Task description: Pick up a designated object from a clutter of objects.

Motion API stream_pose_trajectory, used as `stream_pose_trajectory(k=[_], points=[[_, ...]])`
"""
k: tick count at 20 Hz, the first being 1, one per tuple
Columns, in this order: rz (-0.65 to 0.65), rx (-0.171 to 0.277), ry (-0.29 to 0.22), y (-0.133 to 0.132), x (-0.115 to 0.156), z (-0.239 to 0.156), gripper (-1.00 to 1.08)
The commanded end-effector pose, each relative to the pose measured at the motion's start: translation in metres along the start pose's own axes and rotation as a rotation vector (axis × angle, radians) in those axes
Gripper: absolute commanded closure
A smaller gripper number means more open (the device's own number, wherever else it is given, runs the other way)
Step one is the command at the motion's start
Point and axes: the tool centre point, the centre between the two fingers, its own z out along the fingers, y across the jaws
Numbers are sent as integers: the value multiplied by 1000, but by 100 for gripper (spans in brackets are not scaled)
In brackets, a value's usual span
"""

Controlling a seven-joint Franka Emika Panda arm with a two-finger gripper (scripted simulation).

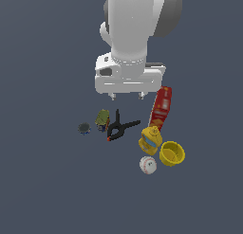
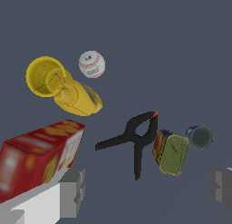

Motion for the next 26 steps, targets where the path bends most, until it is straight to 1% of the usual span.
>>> stream_pose_trajectory(k=[1, 12, 19, 26], points=[[0, 0, 0, 0, 0, 0, -92], [-17, -34, 6, 18, 3, 1, -92], [2, -31, 6, 16, 5, 2, -92], [77, -28, 9, 12, 15, 9, -92]])
